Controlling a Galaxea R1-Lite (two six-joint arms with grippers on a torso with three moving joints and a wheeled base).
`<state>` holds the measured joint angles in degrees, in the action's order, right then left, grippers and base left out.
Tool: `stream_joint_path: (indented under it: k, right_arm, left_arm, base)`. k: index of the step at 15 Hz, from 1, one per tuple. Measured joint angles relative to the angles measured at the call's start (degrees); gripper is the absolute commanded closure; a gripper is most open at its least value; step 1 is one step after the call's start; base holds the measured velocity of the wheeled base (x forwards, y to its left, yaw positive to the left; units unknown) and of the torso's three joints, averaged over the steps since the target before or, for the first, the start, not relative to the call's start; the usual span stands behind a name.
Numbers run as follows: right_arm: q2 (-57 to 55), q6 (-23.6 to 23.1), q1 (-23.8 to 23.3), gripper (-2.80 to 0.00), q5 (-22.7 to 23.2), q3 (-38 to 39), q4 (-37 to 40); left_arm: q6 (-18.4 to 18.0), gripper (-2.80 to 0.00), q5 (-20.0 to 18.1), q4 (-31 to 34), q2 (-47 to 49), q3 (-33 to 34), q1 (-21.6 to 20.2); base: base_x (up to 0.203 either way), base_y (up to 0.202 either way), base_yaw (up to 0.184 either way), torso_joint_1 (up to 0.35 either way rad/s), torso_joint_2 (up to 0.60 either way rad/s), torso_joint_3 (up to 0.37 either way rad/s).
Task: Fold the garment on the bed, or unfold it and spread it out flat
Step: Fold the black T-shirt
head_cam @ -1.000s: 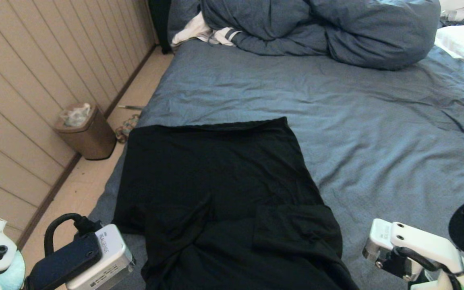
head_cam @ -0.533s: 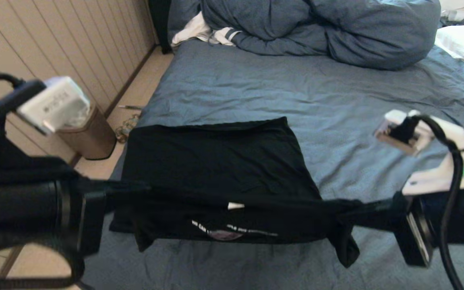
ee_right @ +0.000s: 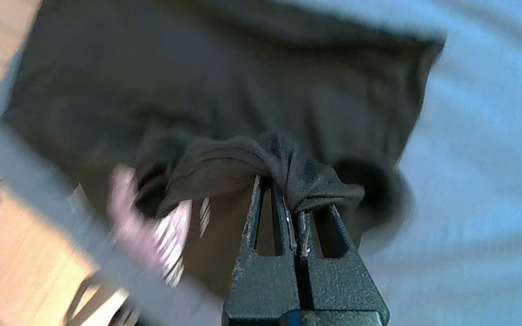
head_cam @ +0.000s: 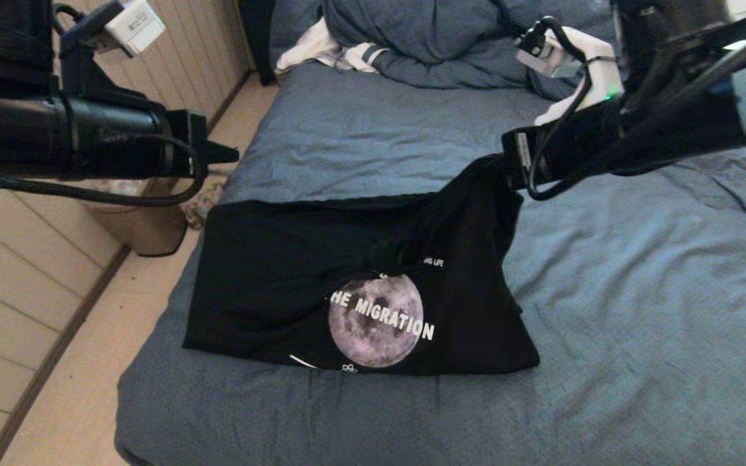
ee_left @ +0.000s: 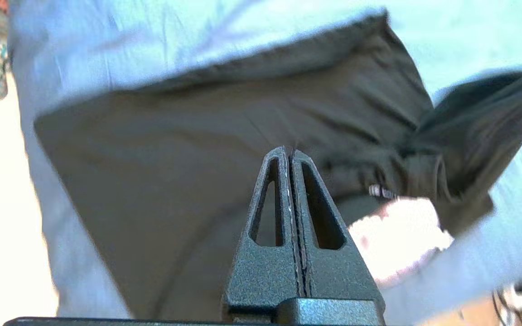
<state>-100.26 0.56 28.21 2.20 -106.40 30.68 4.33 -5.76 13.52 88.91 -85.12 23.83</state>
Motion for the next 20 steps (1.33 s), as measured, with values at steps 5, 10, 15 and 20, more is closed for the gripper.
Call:
stream_joint_path:
  k: [5,10,15,20]
  right_arm:
    - [-14.04,-3.95,-1.64,0.00,-0.36,-5.72,-8.54]
    - [-22.09,-4.22,-2.83,0.00,-0.90,-6.10,-24.01]
    - [-26.86,-4.17,-5.87,0.00,-0.55,-6.17,-31.06]
    - [-28.88,-3.65,-6.11,0.00,-0.25,-6.08,-35.11]
  left_arm:
    - [0.21,0.00,-0.93,-6.74,9.84,-3.75,-2.40]
    - [3.07,0.00,-0.91,-9.09,16.09,-7.60,-4.18]
    - [3.58,0.00,-1.06,-12.71,20.96,-3.70,-2.41]
    - [3.63,0.00,-0.72,-15.15,22.69,-3.30,1.33]
  base:
    - [0.000,0.000,0.000,0.000,0.00,0.000]
    - [0.000,0.000,0.000,0.000,0.00,0.000]
    - [0.000,0.000,0.000,0.000,0.00,0.000]
    - [0.000,0.000,0.000,0.000,0.00,0.000]
